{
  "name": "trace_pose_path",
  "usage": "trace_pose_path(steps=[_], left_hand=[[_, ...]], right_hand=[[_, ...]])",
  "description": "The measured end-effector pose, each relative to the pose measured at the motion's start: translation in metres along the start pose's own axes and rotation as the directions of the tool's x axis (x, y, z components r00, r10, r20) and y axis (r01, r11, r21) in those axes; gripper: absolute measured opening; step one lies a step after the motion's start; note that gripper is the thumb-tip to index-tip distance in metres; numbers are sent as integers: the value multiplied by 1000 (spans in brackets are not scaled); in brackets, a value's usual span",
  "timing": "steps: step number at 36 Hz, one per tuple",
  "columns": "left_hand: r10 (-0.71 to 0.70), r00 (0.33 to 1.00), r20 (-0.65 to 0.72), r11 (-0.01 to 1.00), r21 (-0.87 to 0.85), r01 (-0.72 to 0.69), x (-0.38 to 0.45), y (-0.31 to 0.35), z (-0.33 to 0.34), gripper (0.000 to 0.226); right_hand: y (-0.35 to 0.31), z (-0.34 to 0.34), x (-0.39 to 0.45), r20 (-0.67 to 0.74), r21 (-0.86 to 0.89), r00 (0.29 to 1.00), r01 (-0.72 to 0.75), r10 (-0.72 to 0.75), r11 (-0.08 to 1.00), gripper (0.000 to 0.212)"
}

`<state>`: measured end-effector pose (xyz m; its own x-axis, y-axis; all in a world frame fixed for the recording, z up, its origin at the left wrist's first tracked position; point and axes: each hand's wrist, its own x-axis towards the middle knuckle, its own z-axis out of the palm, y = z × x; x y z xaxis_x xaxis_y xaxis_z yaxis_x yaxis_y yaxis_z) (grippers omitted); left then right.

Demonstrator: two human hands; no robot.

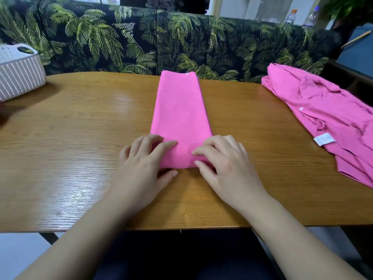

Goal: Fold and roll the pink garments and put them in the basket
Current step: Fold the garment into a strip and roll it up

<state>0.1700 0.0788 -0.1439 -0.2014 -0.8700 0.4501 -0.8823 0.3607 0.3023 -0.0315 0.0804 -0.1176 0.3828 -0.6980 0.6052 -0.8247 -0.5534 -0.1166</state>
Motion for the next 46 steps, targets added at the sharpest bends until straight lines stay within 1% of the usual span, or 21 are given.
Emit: trace_pose_path(steps=[2, 6, 8, 10, 14, 18, 21, 23, 25, 28, 31, 33, 36, 41, 44, 46], left_hand=[[-5, 1000, 29, 1000, 8, 4, 4, -2, 2, 67], [-18, 997, 78, 999, 34, 16, 15, -5, 1, 81], [-26, 991, 133, 999, 48, 19, 22, -5, -3, 87], [-26, 983, 180, 996, 91, 9, 28, -6, -4, 87], [27, 992, 124, 994, 100, -40, 31, -9, -2, 85], [141, 990, 21, 978, 153, -143, 26, -9, 1, 72], [205, 978, -30, 970, 143, -198, 22, -7, 0, 65], [223, 974, -45, 969, 122, -216, 20, -5, 1, 58], [225, 974, -33, 970, 102, -221, 20, -6, 3, 55], [187, 982, 2, 980, 64, -186, 27, -12, 8, 56], [172, 984, 36, 981, 83, -175, 41, -19, 10, 70], [180, 982, 57, 978, 93, -185, 50, -21, 10, 73], [197, 978, 74, 977, 73, -203, 60, -24, 10, 69], [236, 970, 63, 971, 23, -237, 61, -32, 5, 62], [271, 959, 78, 962, -17, -271, 53, -35, 0, 54], [296, 948, 114, 955, -45, -293, 44, -35, -6, 52]], right_hand=[[0, 4, -2, 22, -27, 1000, -18, 18, 999, 27], [2, 12, -2, 73, -29, 994, -74, 76, 997, 48], [3, 14, 1, 102, -9, 989, -107, 107, 994, 52], [4, 15, 6, 137, 8, 982, -133, 131, 991, 54], [9, 18, 16, 184, 19, 974, -139, 133, 990, 55], [13, 20, 23, 216, 24, 967, -145, 137, 989, 53], [17, 21, 28, 245, 20, 961, -135, 126, 991, 51], [18, 20, 31, 264, 26, 958, -123, 112, 992, 51], [20, 19, 34, 286, 19, 953, -113, 103, 993, 50], [24, 19, 41, 311, 23, 943, -134, 120, 991, 50], [27, 20, 51, 341, 36, 925, -190, 167, 981, 46], [29, 22, 57, 368, 28, 910, -218, 193, 975, 45], [29, 22, 65, 402, 4, 893, -221, 200, 975, 42], [28, 18, 65, 429, -31, 883, -195, 189, 980, 40], [23, 15, 57, 424, -18, 891, -171, 163, 985, 38], [19, 12, 48, 391, 27, 912, -149, 127, 988, 34]])
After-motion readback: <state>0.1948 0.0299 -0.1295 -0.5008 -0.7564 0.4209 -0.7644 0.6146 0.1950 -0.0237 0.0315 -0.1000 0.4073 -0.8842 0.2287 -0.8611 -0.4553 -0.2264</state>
